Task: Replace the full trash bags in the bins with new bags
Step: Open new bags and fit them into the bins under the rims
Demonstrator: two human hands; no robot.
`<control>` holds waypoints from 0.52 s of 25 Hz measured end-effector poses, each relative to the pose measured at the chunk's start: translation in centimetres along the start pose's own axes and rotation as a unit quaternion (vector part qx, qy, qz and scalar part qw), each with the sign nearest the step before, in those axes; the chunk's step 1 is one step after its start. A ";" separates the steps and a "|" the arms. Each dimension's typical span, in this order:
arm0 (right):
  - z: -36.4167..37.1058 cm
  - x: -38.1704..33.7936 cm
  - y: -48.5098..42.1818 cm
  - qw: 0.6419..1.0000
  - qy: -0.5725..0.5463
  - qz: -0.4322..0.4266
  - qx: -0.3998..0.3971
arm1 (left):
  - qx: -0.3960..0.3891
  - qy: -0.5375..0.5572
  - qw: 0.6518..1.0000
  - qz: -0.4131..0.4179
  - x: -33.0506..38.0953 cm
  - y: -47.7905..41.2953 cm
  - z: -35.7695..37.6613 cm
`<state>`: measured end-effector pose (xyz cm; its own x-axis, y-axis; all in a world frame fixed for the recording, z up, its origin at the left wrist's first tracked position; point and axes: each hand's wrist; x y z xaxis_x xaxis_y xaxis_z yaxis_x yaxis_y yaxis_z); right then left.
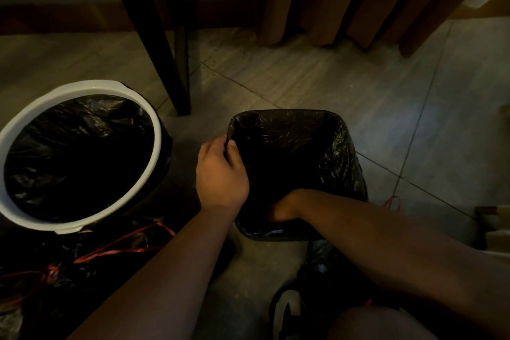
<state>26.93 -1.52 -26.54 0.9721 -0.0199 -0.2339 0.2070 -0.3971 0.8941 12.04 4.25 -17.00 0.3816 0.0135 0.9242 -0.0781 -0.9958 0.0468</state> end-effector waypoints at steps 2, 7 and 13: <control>-0.1 -0.2 0.2 1.000 -0.004 -0.007 -0.008 | 0.005 -0.002 1.000 0.002 0.0 0.0 -0.1; -2.0 -1.3 2.6 0.999 -0.005 0.035 0.023 | -0.011 -0.005 1.000 0.011 0.3 0.1 -0.2; -3.5 -1.7 7.3 0.979 -0.082 0.034 0.186 | -0.042 -0.006 0.999 -0.024 0.9 0.0 -0.6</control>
<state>27.13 -1.15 -18.29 0.9452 -0.1928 -0.2635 0.0577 -0.6956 0.7161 11.80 4.31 -15.96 0.3980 0.0600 0.9154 -0.1361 -0.9830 0.1235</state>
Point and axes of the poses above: each hand's wrist, its own y-axis away from the middle knuckle, its own z-axis out of the palm, x = y × z, and after that the axes turned 15 degrees about y, right-handed
